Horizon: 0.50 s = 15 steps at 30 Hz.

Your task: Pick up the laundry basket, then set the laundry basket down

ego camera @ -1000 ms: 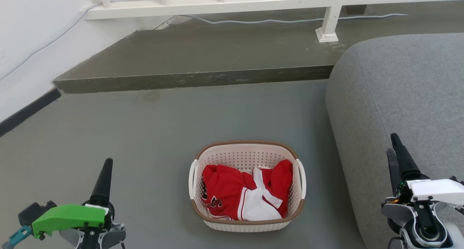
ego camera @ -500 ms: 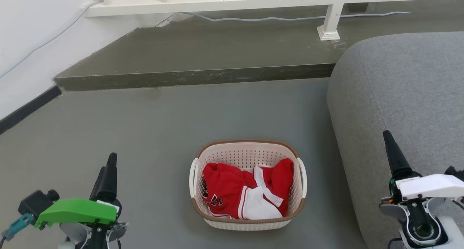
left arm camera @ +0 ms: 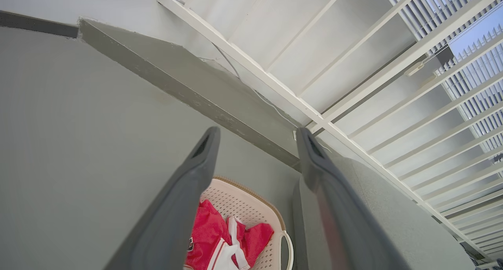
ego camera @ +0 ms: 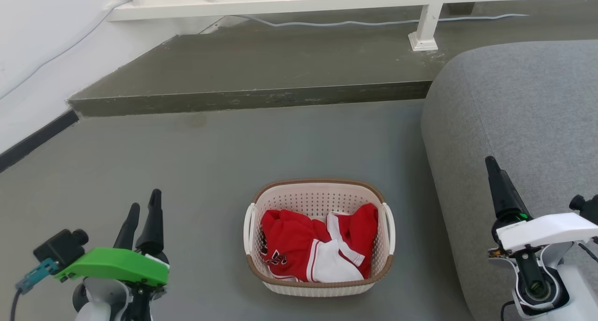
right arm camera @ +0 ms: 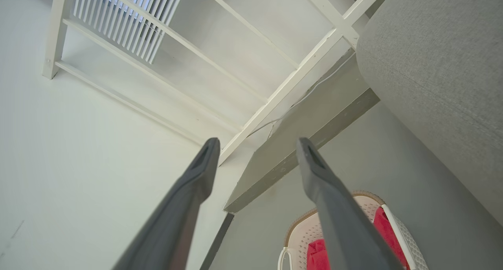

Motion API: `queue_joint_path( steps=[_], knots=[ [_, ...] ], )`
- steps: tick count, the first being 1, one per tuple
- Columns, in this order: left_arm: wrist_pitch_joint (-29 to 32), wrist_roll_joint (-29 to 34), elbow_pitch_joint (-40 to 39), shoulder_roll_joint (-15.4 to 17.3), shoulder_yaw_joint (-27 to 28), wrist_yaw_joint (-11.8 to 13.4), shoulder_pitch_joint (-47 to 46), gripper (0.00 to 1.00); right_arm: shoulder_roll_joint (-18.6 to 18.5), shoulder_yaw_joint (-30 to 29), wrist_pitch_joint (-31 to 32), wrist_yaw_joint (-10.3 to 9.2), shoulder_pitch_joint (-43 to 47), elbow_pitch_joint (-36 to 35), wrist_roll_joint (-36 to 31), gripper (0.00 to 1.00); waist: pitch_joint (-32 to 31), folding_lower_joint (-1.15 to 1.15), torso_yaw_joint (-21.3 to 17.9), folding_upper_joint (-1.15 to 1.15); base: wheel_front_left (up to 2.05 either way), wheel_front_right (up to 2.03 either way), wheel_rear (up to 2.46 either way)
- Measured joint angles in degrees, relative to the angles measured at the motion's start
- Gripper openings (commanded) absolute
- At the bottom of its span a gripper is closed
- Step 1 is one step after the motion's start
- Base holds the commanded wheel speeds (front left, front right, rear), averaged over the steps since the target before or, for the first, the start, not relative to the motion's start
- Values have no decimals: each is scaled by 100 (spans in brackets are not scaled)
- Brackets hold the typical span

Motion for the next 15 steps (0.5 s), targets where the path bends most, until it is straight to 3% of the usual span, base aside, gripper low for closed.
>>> queue_joint_path(
  steps=[15],
  knots=[
    [-293, 1308, -30, -32, -285, 104, -90, 100, -25, 199, -292, 2, -84, -93, -1289, 100, 29, 0, -6, 0, 0, 0, 0]
  ],
)
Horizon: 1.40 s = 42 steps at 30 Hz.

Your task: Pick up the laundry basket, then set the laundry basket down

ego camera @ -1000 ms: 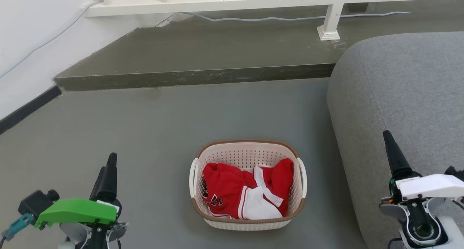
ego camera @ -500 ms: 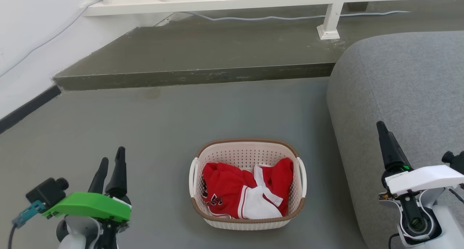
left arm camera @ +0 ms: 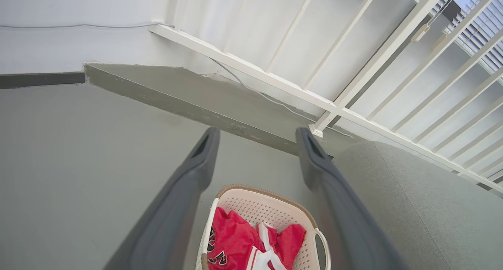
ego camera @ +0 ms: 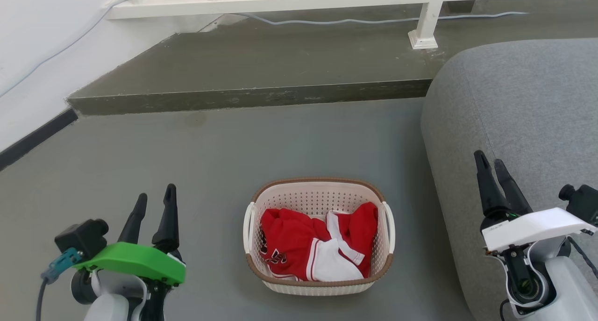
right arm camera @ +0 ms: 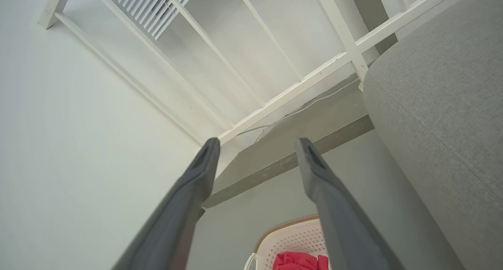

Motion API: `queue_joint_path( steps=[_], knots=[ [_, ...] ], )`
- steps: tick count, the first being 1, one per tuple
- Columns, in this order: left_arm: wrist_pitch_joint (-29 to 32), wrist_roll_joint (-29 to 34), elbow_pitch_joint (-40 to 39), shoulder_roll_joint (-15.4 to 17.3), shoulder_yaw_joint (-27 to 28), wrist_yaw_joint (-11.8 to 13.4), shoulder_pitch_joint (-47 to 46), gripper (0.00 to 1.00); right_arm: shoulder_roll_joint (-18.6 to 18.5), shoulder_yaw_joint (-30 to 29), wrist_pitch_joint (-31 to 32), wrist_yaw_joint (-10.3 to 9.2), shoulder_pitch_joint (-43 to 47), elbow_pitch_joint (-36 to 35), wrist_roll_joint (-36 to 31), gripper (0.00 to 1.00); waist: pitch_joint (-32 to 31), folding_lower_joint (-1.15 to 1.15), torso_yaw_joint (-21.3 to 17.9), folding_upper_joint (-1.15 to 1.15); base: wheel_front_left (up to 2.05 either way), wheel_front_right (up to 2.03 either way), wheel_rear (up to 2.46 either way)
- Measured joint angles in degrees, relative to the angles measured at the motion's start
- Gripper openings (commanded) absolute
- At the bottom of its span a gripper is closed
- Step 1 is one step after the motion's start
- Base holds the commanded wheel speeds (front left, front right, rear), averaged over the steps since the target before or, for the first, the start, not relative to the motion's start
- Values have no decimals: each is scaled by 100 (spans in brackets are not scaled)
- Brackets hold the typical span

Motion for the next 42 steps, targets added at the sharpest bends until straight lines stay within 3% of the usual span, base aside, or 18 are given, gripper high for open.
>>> queue_joint_path(
  steps=[37, 42],
  knots=[
    [-691, 2663, -193, -31, -374, 24, -86, 100, -14, 311, -673, 52, -96, -143, -2624, 100, 36, 0, 17, 0, 0, 0, 0],
    [-704, 2736, -234, -33, -375, 24, -158, 100, -14, 305, -689, 52, -98, -146, -2682, 100, 66, 0, 20, 0, 0, 0, 0]
  ],
)
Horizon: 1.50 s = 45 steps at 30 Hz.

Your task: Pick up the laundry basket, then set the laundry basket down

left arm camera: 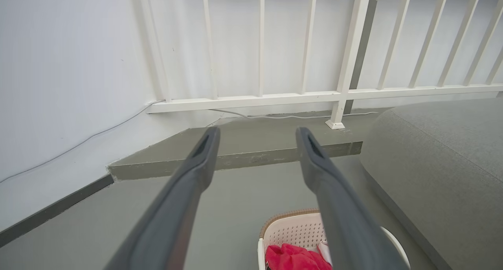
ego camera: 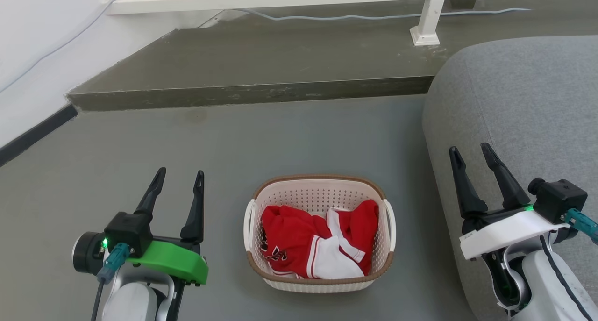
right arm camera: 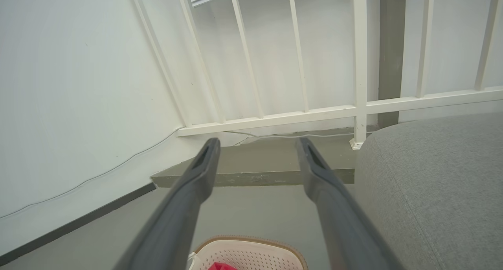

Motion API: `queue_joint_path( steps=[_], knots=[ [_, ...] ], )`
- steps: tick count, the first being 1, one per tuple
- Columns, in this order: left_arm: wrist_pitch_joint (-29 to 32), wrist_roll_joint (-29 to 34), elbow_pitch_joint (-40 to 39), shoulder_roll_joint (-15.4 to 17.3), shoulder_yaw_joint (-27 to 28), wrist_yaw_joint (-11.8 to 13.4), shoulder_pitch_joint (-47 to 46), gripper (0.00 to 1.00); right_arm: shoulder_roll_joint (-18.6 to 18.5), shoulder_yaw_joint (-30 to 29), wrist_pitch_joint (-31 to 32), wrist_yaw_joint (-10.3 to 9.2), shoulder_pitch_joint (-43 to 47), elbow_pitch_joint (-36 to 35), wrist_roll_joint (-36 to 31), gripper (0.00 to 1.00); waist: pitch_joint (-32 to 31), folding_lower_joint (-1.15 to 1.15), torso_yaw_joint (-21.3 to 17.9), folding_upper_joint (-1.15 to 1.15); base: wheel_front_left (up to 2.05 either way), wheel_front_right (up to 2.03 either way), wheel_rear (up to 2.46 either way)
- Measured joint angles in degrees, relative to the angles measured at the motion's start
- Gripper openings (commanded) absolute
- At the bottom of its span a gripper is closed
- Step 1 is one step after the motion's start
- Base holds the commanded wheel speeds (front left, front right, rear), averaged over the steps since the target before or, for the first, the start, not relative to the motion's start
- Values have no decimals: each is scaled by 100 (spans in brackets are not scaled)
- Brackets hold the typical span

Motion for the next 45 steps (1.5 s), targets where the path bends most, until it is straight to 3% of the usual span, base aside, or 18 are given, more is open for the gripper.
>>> queue_joint_path(
  steps=[22, 36, 45],
  knots=[
    [-1, -12, -59, -11, 40, -20, -15, 100, 91, -172, -1, 1, -2, 79, -34, 100, 188, 0, -11, 0, 0, 0, 0],
    [-1, -166, -121, -23, -63, -25, -488, 100, 35, -153, -9, 1, -455, 94, -32, 100, 962, 0, -99, 0, 0, 0, 0],
    [-1, -222, 186, -34, -104, 5, -986, 100, -48, -131, -15, 1, -904, 455, 20, 100, 1593, 0, -205, 0, 0, 0, 0]
  ],
)
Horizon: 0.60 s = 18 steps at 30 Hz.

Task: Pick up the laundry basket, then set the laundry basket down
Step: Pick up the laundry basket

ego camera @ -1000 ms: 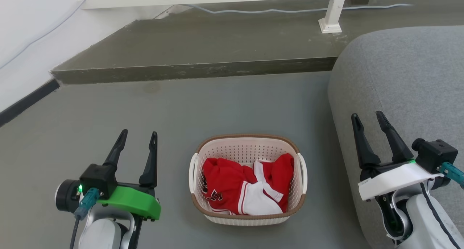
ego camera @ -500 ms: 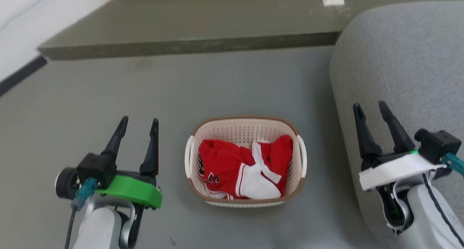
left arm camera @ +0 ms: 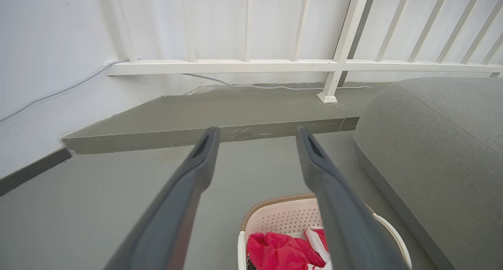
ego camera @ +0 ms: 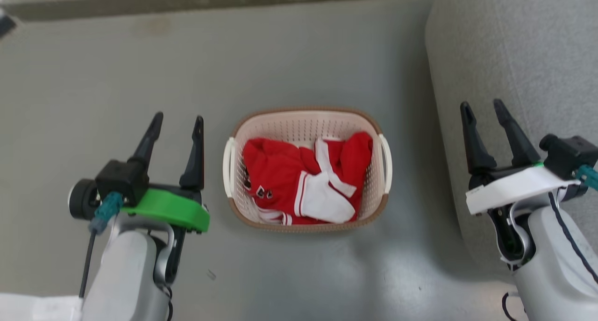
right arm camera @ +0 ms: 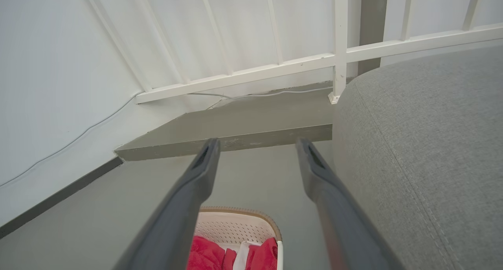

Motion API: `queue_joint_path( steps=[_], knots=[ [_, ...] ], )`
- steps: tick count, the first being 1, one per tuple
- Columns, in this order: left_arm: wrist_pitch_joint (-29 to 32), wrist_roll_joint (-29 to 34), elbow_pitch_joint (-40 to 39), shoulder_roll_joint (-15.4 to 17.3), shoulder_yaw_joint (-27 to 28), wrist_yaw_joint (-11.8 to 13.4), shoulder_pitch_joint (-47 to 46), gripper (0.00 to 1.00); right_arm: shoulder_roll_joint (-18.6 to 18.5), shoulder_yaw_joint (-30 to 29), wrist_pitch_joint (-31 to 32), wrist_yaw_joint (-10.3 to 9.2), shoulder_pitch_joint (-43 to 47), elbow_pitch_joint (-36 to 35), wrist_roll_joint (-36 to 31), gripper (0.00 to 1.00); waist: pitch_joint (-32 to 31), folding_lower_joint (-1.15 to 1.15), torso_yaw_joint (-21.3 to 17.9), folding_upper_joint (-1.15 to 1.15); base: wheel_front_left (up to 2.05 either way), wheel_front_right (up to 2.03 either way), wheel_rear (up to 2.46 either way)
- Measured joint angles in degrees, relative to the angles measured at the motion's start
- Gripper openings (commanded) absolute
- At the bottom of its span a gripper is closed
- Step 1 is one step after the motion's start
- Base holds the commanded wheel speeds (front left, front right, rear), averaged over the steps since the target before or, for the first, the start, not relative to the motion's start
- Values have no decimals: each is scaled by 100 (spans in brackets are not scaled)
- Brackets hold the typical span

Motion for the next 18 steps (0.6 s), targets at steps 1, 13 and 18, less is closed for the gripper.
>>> queue_joint_path(
  steps=[1, 13, 18],
  knots=[
    [0, 1, 47, -7, -7, 21, -73, 100, -10, 0, -5, 0, -60, 54, 1, 100, 73, 0, -11, 0, 0, 0, 0],
    [0, -5, 723, -29, 60, 26, -866, 100, -76, 86, -9, 0, -733, 744, 104, 100, 951, 0, -68, 0, 0, 0, 0],
    [-1, -49, 1157, -46, 96, 40, -1179, 100, -80, 261, -10, 0, -1112, 1063, 158, 100, 1319, 0, -55, 0, 0, 0, 0]
  ],
)
